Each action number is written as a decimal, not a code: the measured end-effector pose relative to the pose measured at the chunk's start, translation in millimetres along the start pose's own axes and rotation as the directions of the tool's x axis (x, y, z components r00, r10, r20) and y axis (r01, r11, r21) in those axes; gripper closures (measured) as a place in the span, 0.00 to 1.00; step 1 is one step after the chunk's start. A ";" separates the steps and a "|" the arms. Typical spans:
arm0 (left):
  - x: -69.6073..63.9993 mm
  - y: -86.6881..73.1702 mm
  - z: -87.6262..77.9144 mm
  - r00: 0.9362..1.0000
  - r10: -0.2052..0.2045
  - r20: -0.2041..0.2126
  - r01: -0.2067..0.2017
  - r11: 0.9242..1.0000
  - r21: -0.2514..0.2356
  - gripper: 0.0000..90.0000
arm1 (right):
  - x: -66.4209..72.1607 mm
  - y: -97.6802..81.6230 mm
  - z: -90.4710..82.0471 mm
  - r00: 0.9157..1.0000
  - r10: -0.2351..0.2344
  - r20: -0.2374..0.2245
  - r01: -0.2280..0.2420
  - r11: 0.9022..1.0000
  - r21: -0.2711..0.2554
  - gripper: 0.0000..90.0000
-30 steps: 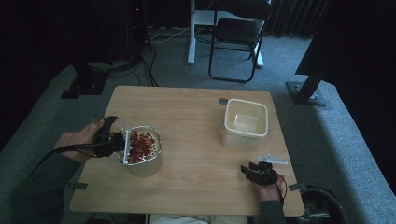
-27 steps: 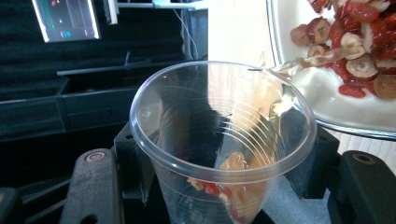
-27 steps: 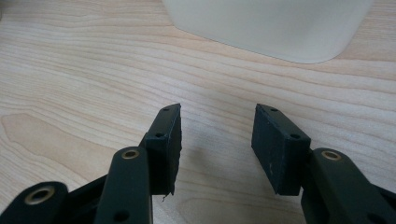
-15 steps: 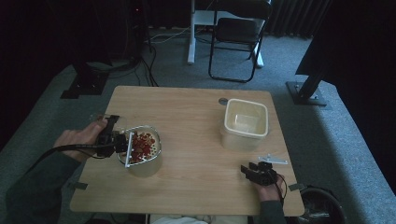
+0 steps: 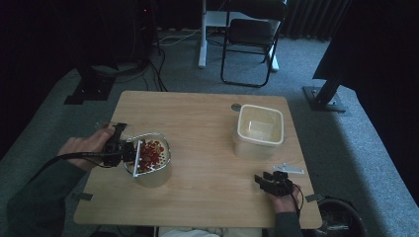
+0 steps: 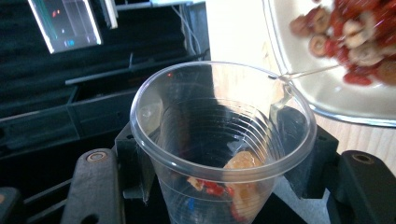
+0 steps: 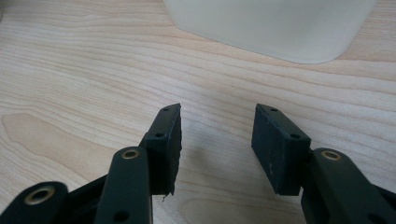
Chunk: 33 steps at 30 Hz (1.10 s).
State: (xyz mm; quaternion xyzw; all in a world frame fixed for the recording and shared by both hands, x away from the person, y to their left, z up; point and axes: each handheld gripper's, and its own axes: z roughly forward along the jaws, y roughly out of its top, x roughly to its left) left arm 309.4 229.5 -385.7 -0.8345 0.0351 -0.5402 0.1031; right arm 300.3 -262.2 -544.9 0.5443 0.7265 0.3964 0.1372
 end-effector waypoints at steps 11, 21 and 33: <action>0.0 0.3 -1.6 1.000 0.020 -0.021 -0.020 1.000 0.005 0.42 | 0.1 0.0 0.2 1.000 0.001 -0.003 -0.001 1.000 0.000 0.58; 0.2 3.2 -3.9 0.995 0.072 -0.072 -0.071 0.997 0.018 0.42 | 0.1 0.1 0.2 1.000 0.001 -0.003 -0.001 1.000 0.000 0.58; -4.8 8.6 -3.5 0.985 0.149 -0.088 -0.147 0.989 0.032 0.42 | 0.0 0.0 0.2 1.000 0.001 -0.004 -0.001 1.000 -0.001 0.58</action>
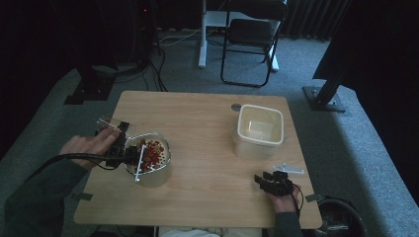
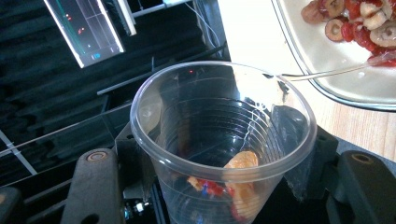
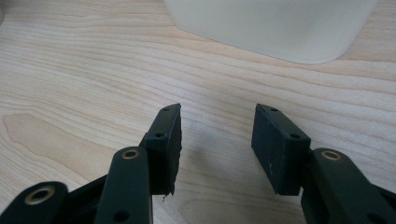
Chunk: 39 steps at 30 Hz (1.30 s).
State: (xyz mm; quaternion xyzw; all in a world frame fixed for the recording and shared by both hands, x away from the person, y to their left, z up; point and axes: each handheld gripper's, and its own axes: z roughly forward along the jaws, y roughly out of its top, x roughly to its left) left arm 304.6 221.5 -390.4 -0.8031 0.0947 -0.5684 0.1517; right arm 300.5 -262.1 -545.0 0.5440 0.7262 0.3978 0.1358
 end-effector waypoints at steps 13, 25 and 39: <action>3.4 -1.0 -0.2 0.999 -0.042 0.000 0.042 0.999 -0.011 0.42 | -0.1 0.0 0.0 1.000 0.000 0.000 0.000 1.000 0.000 0.58; 4.0 2.3 -4.6 0.998 -0.063 -0.001 0.063 0.997 -0.043 0.42 | -0.2 -0.1 0.1 1.000 0.000 -0.002 0.000 1.000 -0.002 0.58; 14.8 -20.4 3.5 0.856 -0.490 0.165 0.514 0.842 -0.163 0.42 | -0.6 -1.0 -1.1 1.000 0.002 0.001 -0.002 1.000 -0.002 0.58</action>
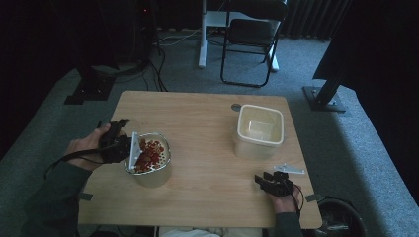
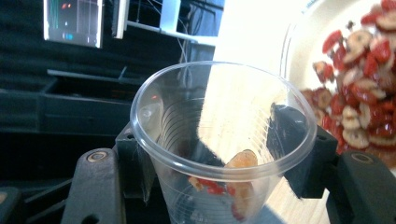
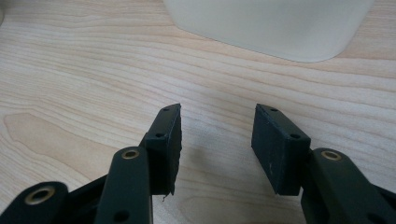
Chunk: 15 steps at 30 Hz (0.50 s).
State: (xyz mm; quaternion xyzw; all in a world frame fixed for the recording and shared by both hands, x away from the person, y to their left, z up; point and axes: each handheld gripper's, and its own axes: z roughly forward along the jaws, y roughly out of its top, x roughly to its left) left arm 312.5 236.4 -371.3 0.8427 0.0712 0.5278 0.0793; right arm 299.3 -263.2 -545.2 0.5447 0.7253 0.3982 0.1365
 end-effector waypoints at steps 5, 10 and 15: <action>9.5 -12.7 -1.6 0.979 -0.191 0.066 0.195 0.979 -0.063 0.42 | -0.1 0.3 0.2 1.000 0.001 -0.001 -0.001 1.000 0.000 0.58; 17.5 -25.9 -1.5 0.930 -0.341 0.136 0.355 0.930 -0.096 0.42 | 0.3 1.4 1.5 1.000 0.002 -0.003 -0.002 1.000 0.001 0.58; 25.5 -33.7 -2.2 0.864 -0.454 0.218 0.487 0.864 -0.131 0.42 | 0.4 1.7 1.7 1.000 0.002 -0.004 -0.002 1.000 0.002 0.58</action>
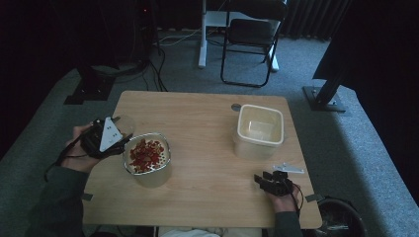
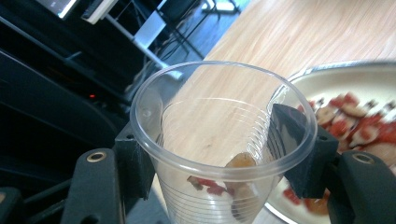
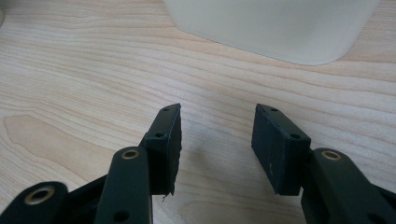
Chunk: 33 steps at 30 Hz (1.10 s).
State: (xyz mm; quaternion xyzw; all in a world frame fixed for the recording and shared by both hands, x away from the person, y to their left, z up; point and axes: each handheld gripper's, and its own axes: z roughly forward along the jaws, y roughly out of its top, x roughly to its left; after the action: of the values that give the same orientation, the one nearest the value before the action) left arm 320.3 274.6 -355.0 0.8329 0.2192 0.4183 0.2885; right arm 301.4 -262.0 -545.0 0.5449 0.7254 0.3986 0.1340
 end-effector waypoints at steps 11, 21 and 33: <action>22.4 0.0 -7.7 0.966 -0.218 0.138 0.236 0.963 -0.130 0.41 | -0.2 -0.2 0.3 1.000 0.000 -0.001 0.000 1.000 -0.003 0.58; 37.8 -3.4 -6.3 0.892 -0.367 0.265 0.420 0.888 -0.186 0.42 | -0.3 0.2 1.0 1.000 -0.003 -0.003 0.003 1.000 -0.005 0.57; 40.7 4.3 3.6 0.832 -0.435 0.345 0.518 0.831 -0.202 0.41 | 0.2 1.0 2.7 1.000 -0.011 -0.006 0.011 1.000 -0.008 0.57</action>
State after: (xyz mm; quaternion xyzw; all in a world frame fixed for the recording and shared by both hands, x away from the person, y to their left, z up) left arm 346.4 295.0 -330.7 0.7512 0.3149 0.2350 0.5304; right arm 303.6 -260.5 -545.9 0.5392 0.7273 0.4023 0.1361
